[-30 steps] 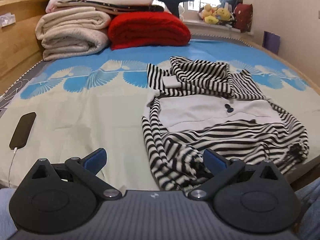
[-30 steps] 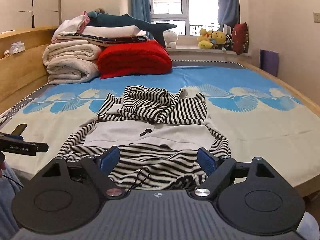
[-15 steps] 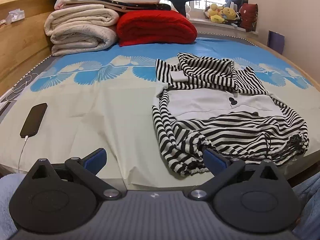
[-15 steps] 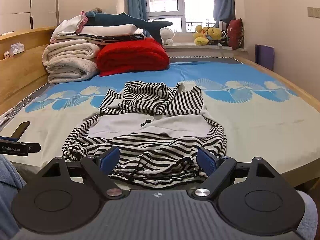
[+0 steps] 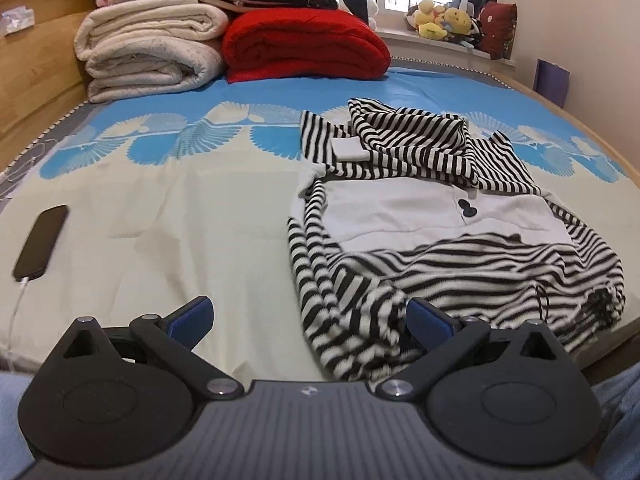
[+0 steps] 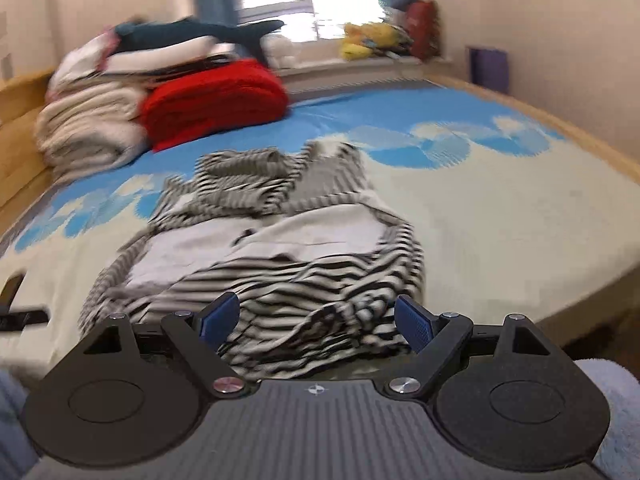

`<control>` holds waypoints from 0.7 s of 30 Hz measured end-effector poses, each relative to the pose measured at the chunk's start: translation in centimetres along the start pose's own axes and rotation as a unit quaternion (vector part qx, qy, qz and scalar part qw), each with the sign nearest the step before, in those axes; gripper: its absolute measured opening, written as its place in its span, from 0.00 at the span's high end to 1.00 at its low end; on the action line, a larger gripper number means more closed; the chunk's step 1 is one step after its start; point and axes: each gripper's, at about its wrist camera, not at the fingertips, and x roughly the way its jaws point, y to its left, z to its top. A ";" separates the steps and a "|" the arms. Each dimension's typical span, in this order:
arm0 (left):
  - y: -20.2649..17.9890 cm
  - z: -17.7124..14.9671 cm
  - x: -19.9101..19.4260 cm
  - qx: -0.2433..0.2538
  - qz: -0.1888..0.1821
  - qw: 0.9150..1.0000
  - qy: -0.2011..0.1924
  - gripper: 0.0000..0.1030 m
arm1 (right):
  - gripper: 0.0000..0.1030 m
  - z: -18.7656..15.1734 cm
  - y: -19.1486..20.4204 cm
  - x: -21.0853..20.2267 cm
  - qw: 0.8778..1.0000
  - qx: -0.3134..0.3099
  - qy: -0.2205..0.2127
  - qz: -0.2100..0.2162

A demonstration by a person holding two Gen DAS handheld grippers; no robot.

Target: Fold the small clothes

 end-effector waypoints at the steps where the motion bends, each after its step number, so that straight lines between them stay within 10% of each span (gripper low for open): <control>1: -0.1 0.4 0.8 0.001 -0.006 1.000 0.002 0.00 | 0.17 0.3 -0.6 0.9 1.000 0.015 -0.004 -0.012; 21: -3.8 0.9 16.4 0.024 -0.037 0.993 0.108 0.00 | 0.07 -0.2 -4.7 16.5 0.986 -0.015 0.143 -0.089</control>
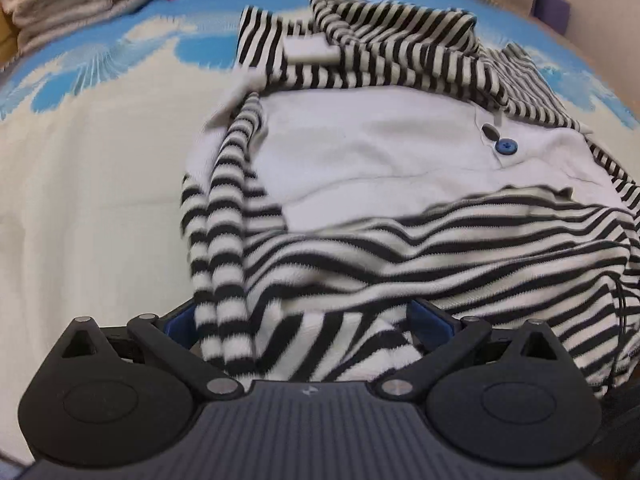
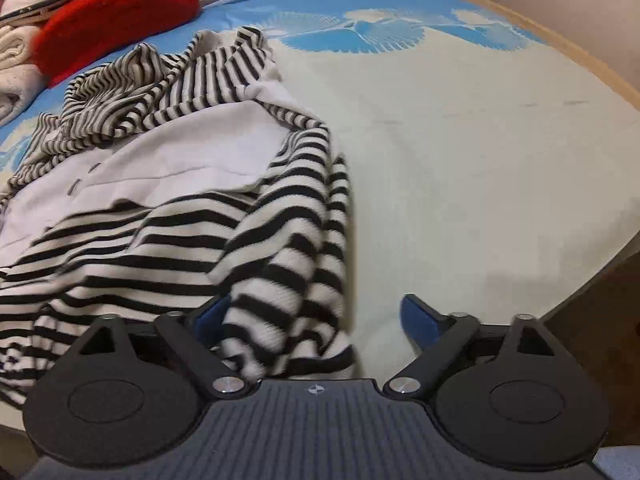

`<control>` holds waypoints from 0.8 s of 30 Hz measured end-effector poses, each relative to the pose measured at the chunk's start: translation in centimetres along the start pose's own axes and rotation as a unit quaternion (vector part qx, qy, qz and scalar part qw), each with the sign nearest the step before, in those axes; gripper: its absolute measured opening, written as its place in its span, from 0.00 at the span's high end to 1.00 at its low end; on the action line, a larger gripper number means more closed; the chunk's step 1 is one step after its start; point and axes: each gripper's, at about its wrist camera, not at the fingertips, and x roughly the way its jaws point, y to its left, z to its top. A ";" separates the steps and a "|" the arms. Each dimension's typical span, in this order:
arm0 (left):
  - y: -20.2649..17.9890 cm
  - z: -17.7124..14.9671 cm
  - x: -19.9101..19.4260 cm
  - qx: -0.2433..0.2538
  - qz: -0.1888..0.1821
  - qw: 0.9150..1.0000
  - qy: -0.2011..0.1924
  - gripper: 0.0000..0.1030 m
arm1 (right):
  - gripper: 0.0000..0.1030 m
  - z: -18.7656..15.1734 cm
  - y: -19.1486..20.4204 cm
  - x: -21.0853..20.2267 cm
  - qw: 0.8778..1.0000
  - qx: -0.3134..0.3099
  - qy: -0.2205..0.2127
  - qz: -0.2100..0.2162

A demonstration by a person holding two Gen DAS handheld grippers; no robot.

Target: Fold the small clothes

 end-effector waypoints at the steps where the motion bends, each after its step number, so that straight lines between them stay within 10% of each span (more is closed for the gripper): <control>1: 0.1 0.1 0.2 -0.003 -0.001 1.000 0.002 0.00 | 0.06 -0.1 0.1 0.1 1.000 -0.010 0.000 -0.001; 10: -0.1 -0.3 -0.8 0.015 -0.014 0.999 0.024 0.00 | 0.03 -0.6 -0.1 0.0 1.000 -0.025 -0.011 0.005; 12: 0.0 -0.5 -1.6 0.016 -0.019 1.000 0.018 0.19 | 0.16 -0.7 -0.1 -0.6 0.999 -0.033 -0.016 0.020; 14: 0.4 -0.5 -2.7 0.011 -0.040 0.999 0.009 0.78 | 0.83 -1.0 0.2 -1.5 0.995 -0.057 -0.034 0.073; 24: 2.7 -1.6 -9.1 -0.023 -0.075 0.997 -0.003 0.87 | 0.87 -2.0 -2.6 -6.7 0.987 0.032 -0.037 0.151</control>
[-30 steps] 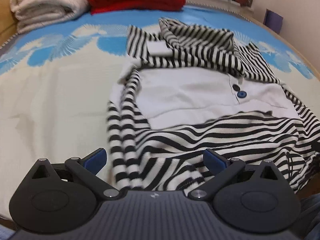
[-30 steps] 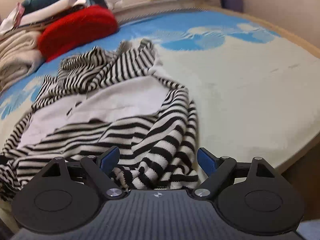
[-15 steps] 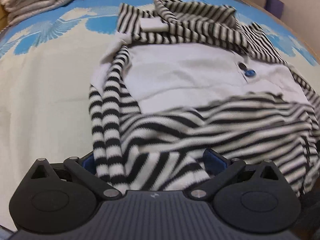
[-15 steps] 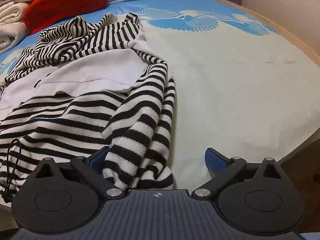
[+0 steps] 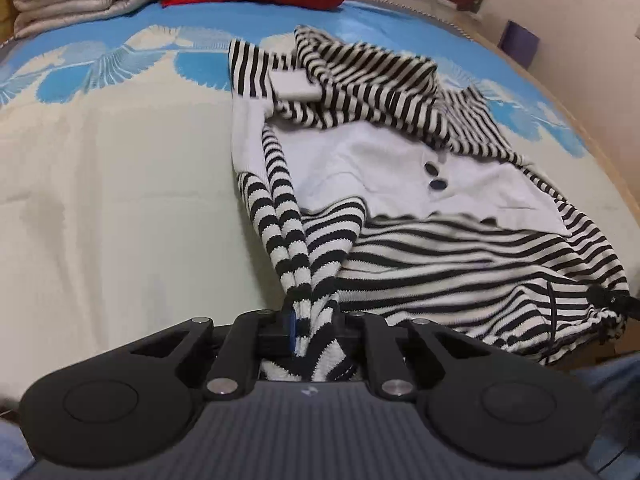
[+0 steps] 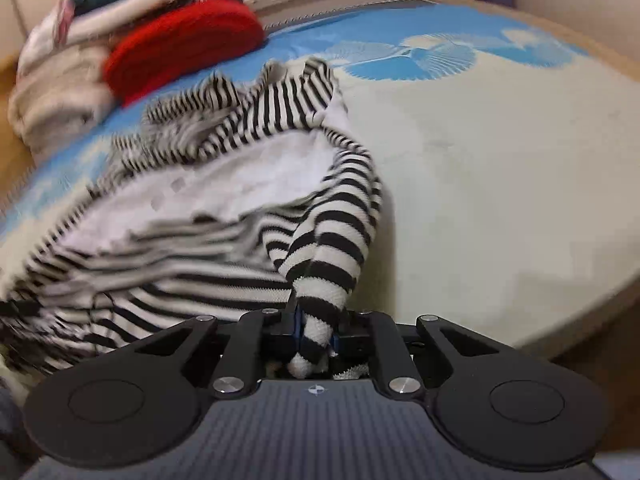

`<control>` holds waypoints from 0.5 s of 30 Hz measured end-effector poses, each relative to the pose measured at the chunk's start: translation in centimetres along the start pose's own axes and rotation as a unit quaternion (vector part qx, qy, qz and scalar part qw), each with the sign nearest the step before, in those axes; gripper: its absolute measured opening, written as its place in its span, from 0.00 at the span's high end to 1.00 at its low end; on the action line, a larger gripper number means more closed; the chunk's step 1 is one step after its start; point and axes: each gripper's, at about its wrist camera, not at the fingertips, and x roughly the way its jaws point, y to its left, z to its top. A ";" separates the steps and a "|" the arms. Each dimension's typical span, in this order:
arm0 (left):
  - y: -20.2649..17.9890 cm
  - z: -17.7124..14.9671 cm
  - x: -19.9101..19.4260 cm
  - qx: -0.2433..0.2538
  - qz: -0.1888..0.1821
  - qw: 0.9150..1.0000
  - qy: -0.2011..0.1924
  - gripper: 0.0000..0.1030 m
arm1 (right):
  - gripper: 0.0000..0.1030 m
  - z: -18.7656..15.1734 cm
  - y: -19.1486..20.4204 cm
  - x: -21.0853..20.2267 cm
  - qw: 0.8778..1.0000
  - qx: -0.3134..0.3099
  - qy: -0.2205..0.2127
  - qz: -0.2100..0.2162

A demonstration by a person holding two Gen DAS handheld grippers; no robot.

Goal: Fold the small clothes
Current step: 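Grasp the striped sleeve cuff with the left gripper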

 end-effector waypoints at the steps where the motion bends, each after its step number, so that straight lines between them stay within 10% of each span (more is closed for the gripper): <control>1: 0.1 -0.4 -1.2 0.004 -0.005 1.000 0.000 0.87 | 0.87 -0.4 0.2 -1.4 1.000 0.005 0.000 0.009; 15: -0.5 -6.1 -10.9 -0.001 -0.051 0.999 0.019 0.87 | 0.87 -3.6 0.6 -11.9 0.999 0.034 0.015 0.037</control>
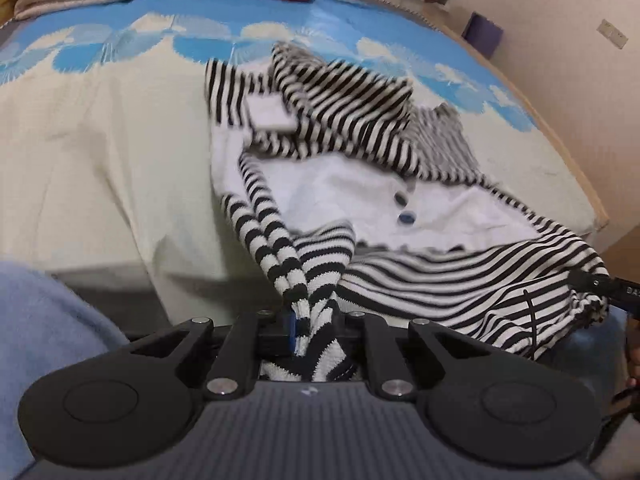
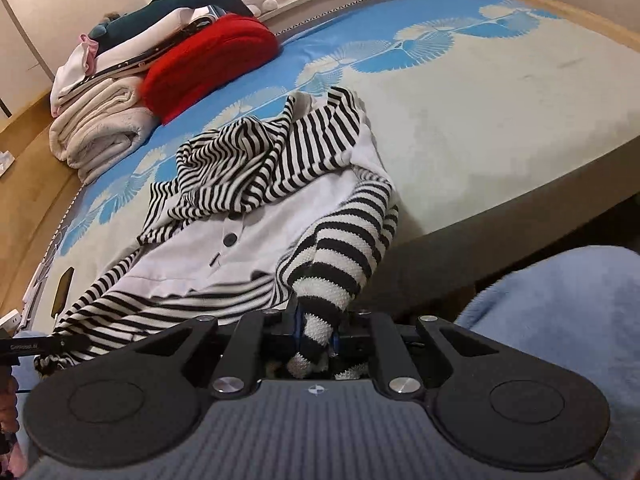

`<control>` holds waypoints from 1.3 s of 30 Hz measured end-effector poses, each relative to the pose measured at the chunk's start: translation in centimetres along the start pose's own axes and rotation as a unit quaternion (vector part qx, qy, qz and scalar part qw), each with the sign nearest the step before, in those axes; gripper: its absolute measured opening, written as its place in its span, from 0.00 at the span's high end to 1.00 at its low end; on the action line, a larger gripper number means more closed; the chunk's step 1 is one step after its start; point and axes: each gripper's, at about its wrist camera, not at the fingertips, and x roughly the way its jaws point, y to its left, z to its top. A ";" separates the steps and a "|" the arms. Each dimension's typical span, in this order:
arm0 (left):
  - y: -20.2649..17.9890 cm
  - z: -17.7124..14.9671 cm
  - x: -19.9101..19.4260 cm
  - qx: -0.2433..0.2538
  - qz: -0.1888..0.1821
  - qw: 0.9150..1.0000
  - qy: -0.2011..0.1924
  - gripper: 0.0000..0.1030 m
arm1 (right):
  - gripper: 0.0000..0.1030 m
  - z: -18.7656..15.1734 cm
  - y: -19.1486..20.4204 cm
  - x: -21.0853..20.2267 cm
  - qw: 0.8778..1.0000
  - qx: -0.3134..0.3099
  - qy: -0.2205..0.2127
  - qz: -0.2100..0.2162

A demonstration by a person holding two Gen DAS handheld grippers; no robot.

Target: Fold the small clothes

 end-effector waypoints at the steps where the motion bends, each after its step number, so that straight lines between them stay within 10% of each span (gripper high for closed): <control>1: 0.0 1.2 -0.4 0.002 -0.005 1.000 -0.004 0.87 | 0.87 0.9 0.3 -0.2 1.000 -0.001 -0.003 0.004; 10: 1.4 23.9 6.0 0.007 0.014 0.999 -0.042 0.83 | 0.87 18.8 3.6 8.2 1.000 0.017 -0.009 0.005; 13: 3.6 31.8 12.4 -0.055 0.044 0.996 -0.051 0.45 | 0.79 25.3 3.1 15.8 0.994 0.096 -0.005 -0.045; 14: 4.1 33.6 14.3 -0.071 0.062 0.994 -0.048 0.23 | 0.69 27.0 3.0 18.2 0.991 0.120 -0.009 -0.061; 16: 5.4 36.4 16.5 -0.101 0.120 0.986 -0.064 0.09 | 0.44 28.9 2.4 21.8 0.981 0.170 -0.032 -0.084; 22: 6.2 34.3 17.3 -0.083 0.143 0.982 -0.093 0.09 | 0.30 25.5 2.3 24.6 0.981 0.174 -0.083 -0.016; 30: 5.8 27.5 17.5 -0.060 0.191 0.973 -0.111 0.09 | 0.30 23.6 5.8 25.3 0.993 0.012 -0.110 -0.051; 39: 6.7 26.8 20.1 -0.034 0.192 0.975 -0.105 0.09 | 0.30 24.0 3.8 25.8 0.989 -0.024 -0.115 -0.093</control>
